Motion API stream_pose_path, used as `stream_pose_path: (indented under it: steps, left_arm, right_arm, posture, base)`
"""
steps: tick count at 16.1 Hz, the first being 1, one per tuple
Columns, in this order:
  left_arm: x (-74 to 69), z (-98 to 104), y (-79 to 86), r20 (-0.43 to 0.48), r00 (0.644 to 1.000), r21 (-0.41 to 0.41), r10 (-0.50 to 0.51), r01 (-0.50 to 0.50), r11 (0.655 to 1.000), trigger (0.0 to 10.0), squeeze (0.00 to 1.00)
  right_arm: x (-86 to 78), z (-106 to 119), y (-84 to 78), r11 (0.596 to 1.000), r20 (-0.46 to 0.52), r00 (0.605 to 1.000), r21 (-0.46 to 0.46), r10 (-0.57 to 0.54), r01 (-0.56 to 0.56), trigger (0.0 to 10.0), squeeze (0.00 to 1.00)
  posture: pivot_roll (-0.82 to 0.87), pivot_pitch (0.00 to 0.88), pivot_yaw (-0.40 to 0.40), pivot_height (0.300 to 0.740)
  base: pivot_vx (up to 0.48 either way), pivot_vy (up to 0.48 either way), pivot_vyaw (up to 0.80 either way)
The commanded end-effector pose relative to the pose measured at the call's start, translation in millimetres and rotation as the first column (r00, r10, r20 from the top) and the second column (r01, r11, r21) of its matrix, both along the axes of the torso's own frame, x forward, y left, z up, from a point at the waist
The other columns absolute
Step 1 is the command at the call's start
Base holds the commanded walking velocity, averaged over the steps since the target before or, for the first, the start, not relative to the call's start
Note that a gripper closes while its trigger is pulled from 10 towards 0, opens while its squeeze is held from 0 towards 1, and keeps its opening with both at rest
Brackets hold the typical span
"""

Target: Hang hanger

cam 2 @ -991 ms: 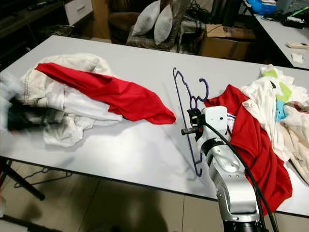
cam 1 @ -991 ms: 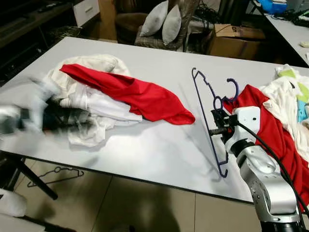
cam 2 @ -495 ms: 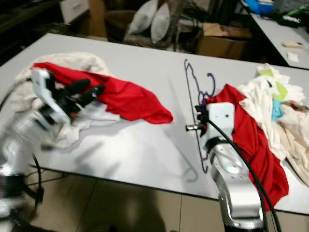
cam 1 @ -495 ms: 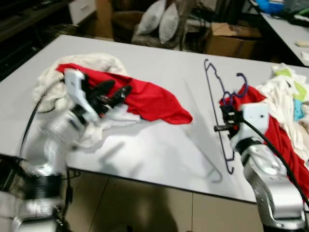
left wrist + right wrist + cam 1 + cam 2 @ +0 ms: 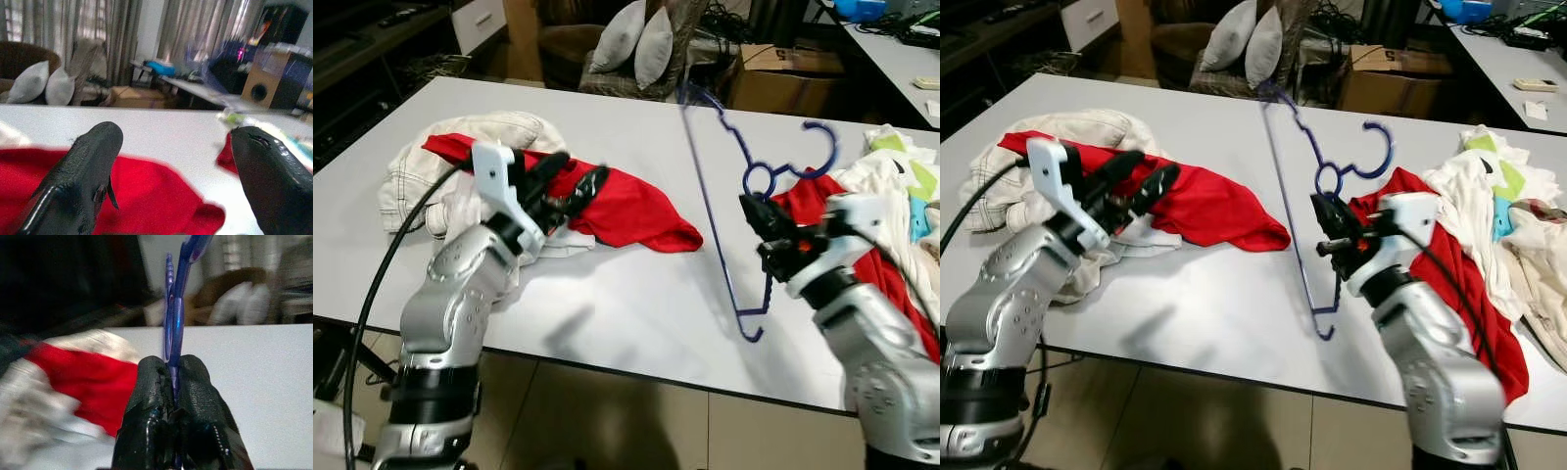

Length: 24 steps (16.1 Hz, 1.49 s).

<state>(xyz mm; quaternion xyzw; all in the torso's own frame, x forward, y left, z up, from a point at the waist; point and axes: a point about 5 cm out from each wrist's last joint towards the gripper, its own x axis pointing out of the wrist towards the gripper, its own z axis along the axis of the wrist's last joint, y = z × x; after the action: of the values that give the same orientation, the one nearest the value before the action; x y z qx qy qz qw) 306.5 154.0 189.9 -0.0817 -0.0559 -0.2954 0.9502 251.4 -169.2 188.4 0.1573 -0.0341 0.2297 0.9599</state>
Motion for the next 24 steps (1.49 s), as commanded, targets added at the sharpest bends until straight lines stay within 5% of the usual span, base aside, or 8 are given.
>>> stream_pose_path:
  steps: [1, 4, 6, 8, 12, 19, 21, 24]
  left_arm:
    - [-2.2, -8.8, 4.3, -0.004, 1.0, 0.053, 0.007, -0.007, 0.999, 10.0, 0.0]
    - [-6.8, -17.2, 13.4, -0.02, 1.0, 0.092, 0.018, -0.016, 0.996, 10.0, 0.0]
    - [-9.7, -21.1, 10.8, -0.021, 0.999, 0.12, 0.028, -0.025, 0.992, 10.0, 0.0]
    - [-12.1, -31.2, 4.3, -0.03, 0.998, 0.144, 0.051, -0.046, 0.988, 10.0, 0.0]
    - [-14.6, -47.0, -4.6, -0.044, 0.995, 0.17, 0.091, -0.083, 0.982, 10.0, 0.0]
    - [-7.9, -48.8, -6.0, -0.012, 0.98, 0.183, 0.2, -0.194, 0.964, 10.0, 0.0]
    - [-5.4, -50.1, -7.2, -0.008, 0.978, 0.194, 0.207, -0.202, 0.96, 10.0, 0.0]
    - [-2.3, -52.4, -9.3, -0.027, 0.981, 0.212, 0.194, -0.184, 0.96, 10.0, 0.0]
  right_arm:
    - [-8.9, 9.8, -4.5, 0.989, 0.034, 0.995, 0.113, 0.09, -0.093, 10.0, 0.0]
    - [-23.4, 19.5, -9.7, 0.956, 0.094, 0.976, 0.205, 0.195, -0.21, 10.0, 0.0]
    - [-21.1, 14.4, -12.8, 0.989, 0.043, 0.991, 0.076, 0.126, -0.128, 10.0, 0.0]
    - [-13.0, -7.3, -19.1, 0.969, -0.08, 0.989, -0.222, -0.124, 0.103, 10.0, 0.0]
    - [-15.9, -15.2, -19.6, 0.898, -0.046, 0.92, -0.245, -0.388, 0.367, 10.0, 0.0]
    - [-1.7, -8.5, -6.6, 0.827, 0.072, 0.909, -0.389, -0.411, 0.405, 10.0, 0.0]
    - [-2.4, -17.6, -10.8, 0.769, 0.093, 0.889, -0.469, -0.447, 0.436, 10.0, 0.0]
    - [-4.0, -21.7, -9.5, 0.784, 0.066, 0.887, -0.44, -0.457, 0.437, 10.0, 0.0]
  posture:
    - [-0.02, 0.0, 0.039, 0.74]
    - [-0.02, 0.0, 0.033, 0.74]
    - [-0.02, 0.0, 0.029, 0.74]
    - [-0.02, 0.0, 0.029, 0.74]
    - [-0.03, 0.0, 0.019, 0.74]
    - [-0.02, 0.0, -0.012, 0.74]
    - [-0.03, 0.0, 0.005, 0.74]
    - [-0.04, 0.0, 0.023, 0.74]
  base:
    - [0.0, 0.0, 0.0]
    - [0.0, 0.0, 0.0]
    - [0.0, 0.0, 0.0]
    - [0.0, 0.0, 0.0]
    - [0.0, -0.257, 0.0]
    - [0.0, -0.363, 0.0]
    - [0.0, -0.366, 0.0]
    - [0.0, -0.245, 0.0]
